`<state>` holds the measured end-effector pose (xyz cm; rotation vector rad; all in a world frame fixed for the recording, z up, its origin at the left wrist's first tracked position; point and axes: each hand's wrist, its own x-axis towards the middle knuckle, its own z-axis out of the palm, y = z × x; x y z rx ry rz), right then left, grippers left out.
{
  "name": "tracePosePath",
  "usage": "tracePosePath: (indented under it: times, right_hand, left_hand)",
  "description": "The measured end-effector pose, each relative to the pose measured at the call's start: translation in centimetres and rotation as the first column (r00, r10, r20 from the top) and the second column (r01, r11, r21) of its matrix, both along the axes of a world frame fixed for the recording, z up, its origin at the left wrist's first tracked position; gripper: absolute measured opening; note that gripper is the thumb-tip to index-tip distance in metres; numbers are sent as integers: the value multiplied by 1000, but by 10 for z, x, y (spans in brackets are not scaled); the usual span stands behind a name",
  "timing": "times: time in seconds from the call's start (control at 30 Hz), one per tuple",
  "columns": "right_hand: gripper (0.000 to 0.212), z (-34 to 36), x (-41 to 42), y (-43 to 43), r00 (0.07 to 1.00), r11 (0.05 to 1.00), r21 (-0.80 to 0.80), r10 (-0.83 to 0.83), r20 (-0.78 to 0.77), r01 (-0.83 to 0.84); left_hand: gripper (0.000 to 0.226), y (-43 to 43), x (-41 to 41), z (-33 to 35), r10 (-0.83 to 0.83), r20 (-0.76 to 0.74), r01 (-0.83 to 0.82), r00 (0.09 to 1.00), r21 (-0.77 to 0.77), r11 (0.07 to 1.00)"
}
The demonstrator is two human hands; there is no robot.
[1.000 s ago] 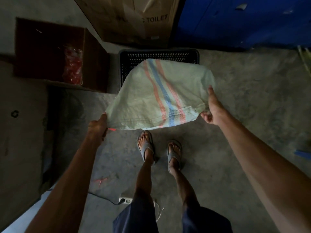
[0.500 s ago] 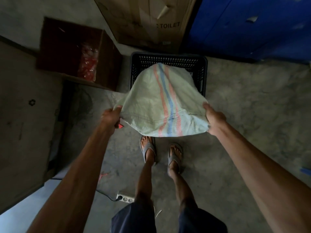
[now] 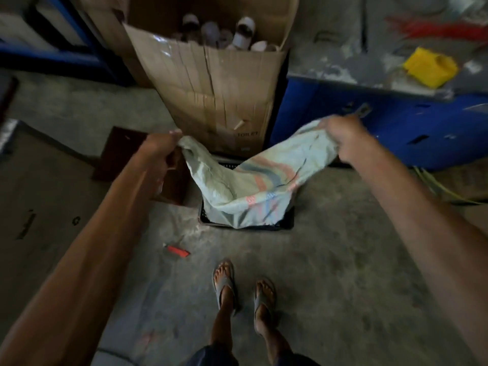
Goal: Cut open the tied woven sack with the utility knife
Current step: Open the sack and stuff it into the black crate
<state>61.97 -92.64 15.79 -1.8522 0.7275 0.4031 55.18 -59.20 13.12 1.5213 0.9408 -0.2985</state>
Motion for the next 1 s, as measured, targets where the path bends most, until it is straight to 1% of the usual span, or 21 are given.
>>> tracePosePath:
  times: [0.03,0.1,0.13,0.23,0.27,0.33,0.43,0.47,0.53,0.57,0.6,0.67,0.7,0.73,0.8,0.83,0.87,0.9,0.93,0.97,1.0]
  right_hand:
    - [44,23,7,1,999,1000,13,9,52,-10]
    - [15,66,13,6,990,998,-10,65,125,-64]
    - [8,82,8,10,986,995,-28,94,136,-91]
    - [15,105,-18,9,985,991,-47,127,116,-122]
    - [19,107,-25,6,987,991,-46,129,101,-125]
    - [19,115,-35,2,988,995,-18,103,116,-101]
    - [30,140,-32,5,980,996,67,41,197,-55]
    - [30,150,-32,9,973,994,104,20,230,-45]
    - [12,168,-34,17,947,991,133,-26,321,-18]
    - [8,175,-31,21,933,993,116,-31,359,-12]
    - [14,180,-25,25,925,995,99,-19,379,-20]
    - [25,194,-18,30,952,991,74,85,295,-111]
    - [30,198,-18,26,961,989,52,122,250,-139]
    - [28,198,-19,17,964,992,49,97,249,-113]
    - [18,183,-30,-12,956,999,-6,-37,292,40]
    - [26,170,-45,-25,965,996,-11,-77,252,83]
    - [35,153,-60,-34,984,997,62,-63,166,54]
    - [41,139,-74,-35,999,991,128,-32,19,29]
    - [44,128,-84,-30,997,990,139,-12,-80,23]
    - [45,126,-92,-21,992,985,165,-18,-128,40]
    - [45,127,-93,-17,989,978,199,-35,-141,63]
  left_hand:
    - [33,0,6,16,-31,0,31,1000,11,999]
    - [35,-1,10,42,-96,-16,97,995,70,993]
    - [36,-4,6,51,-120,-31,122,992,87,989]
    - [36,-15,-16,63,-128,-64,130,990,31,991]
    - [36,-16,-24,65,-111,-50,111,993,7,994]
    - [37,-16,-34,79,-67,-12,67,998,-9,998]
    - [39,-11,-28,115,-36,88,40,995,-43,998]
    - [38,-9,-24,127,-30,126,37,992,-51,998]
    - [35,-13,-15,144,-42,184,47,982,-25,999]
    - [34,-19,-9,151,-68,210,67,975,10,998]
    - [32,-28,-3,159,-101,243,91,965,50,995]
    - [29,-43,2,178,-132,288,111,948,87,990]
    - [29,-43,1,184,-114,288,91,951,90,992]
    - [30,-37,-1,186,-84,282,68,956,67,995]
    - [32,-6,-14,182,24,265,-11,964,-50,999]
    - [33,10,-23,175,80,250,-61,965,-84,995]
    - [35,19,-32,170,110,225,-91,968,-93,992]
    - [36,19,-38,163,101,171,-91,980,-63,994]
    - [37,9,-41,156,70,120,-65,990,-42,997]
    - [38,-5,-42,148,32,76,-28,997,-55,998]
    - [39,-20,-44,146,13,40,-8,999,-110,994]
